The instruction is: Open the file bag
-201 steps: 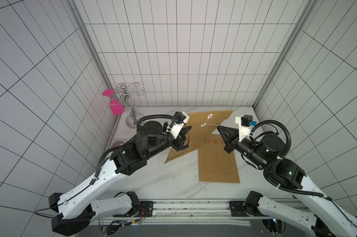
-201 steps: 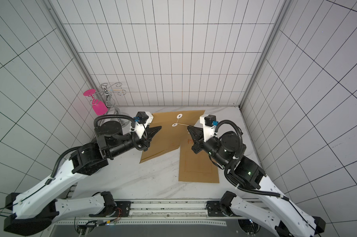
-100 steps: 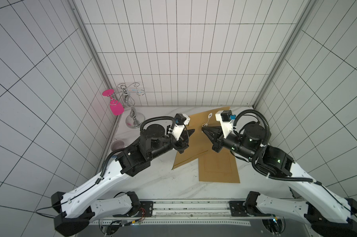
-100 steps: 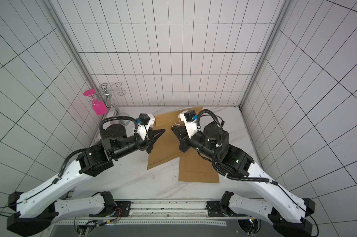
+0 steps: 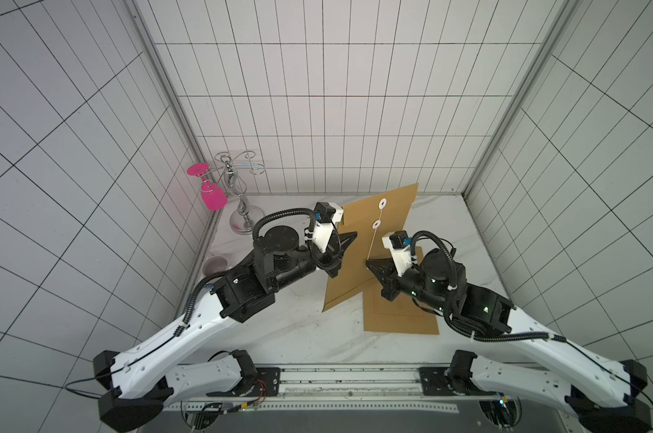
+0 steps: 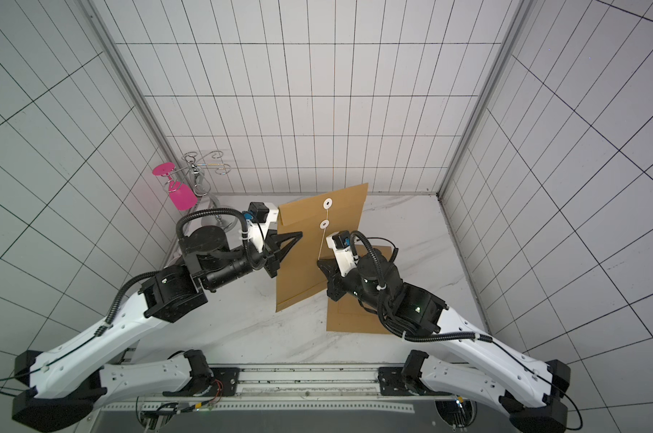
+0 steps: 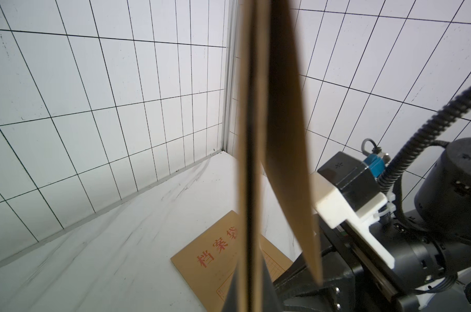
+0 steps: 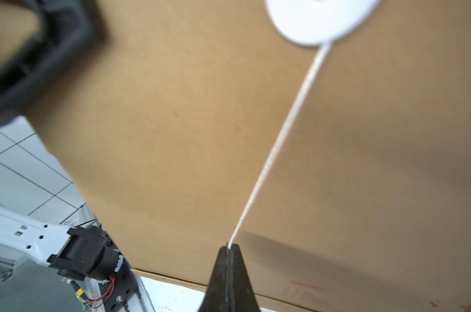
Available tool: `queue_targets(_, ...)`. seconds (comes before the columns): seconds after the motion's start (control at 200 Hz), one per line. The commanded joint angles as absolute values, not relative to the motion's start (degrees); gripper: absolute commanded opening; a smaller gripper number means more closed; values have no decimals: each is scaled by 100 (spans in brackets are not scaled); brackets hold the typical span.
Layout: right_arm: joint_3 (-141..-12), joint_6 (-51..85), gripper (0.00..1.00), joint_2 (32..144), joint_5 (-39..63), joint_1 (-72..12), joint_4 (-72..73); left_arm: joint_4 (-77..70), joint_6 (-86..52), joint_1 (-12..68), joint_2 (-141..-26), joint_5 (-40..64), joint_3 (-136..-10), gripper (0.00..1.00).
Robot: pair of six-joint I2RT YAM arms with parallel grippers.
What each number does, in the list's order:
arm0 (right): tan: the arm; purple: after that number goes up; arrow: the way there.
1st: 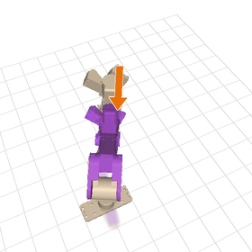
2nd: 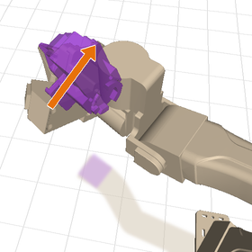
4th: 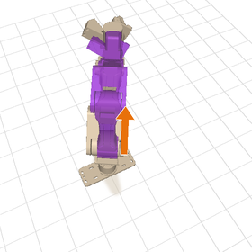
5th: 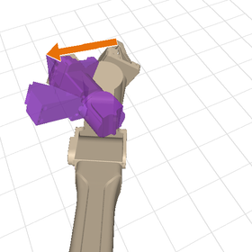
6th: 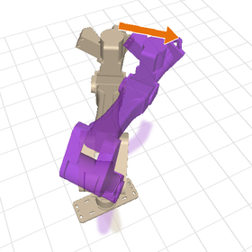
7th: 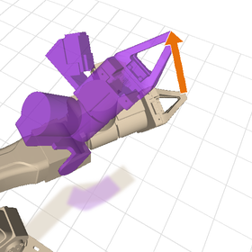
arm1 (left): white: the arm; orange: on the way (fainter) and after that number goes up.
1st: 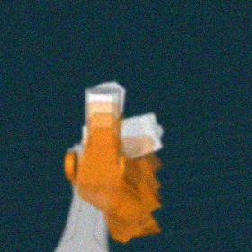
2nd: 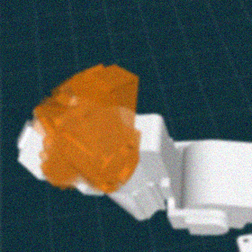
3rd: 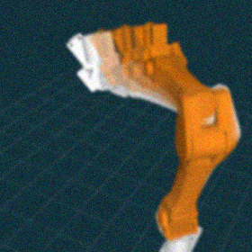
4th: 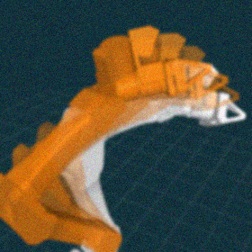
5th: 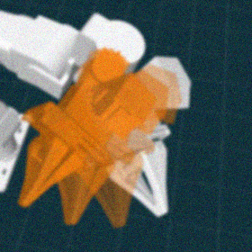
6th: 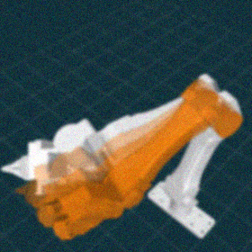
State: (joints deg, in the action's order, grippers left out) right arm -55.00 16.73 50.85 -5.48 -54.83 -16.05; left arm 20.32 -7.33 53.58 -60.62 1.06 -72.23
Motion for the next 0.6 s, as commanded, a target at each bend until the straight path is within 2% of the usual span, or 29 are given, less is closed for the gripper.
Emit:
queue_targets(0.0,-5395,1962,0,4712,-965,-4905,-1758,1837,-835,5370,-5964,56,-7423,0)
queue_targets(0.12,-5807,1856,0,4546,-1286,-4497,-2163,1908,-889,5256,-5998,294,-7302,0)
queue_targets(0.255,-6531,1451,0,4727,-1519,-4431,-2521,1631,-1307,4632,-5970,1371,-6956,0)
queue_targets(0.595,-8179,1048,0,5960,-1056,-4537,-2694,723,-1553,3832,-5816,3008,-5860,0)
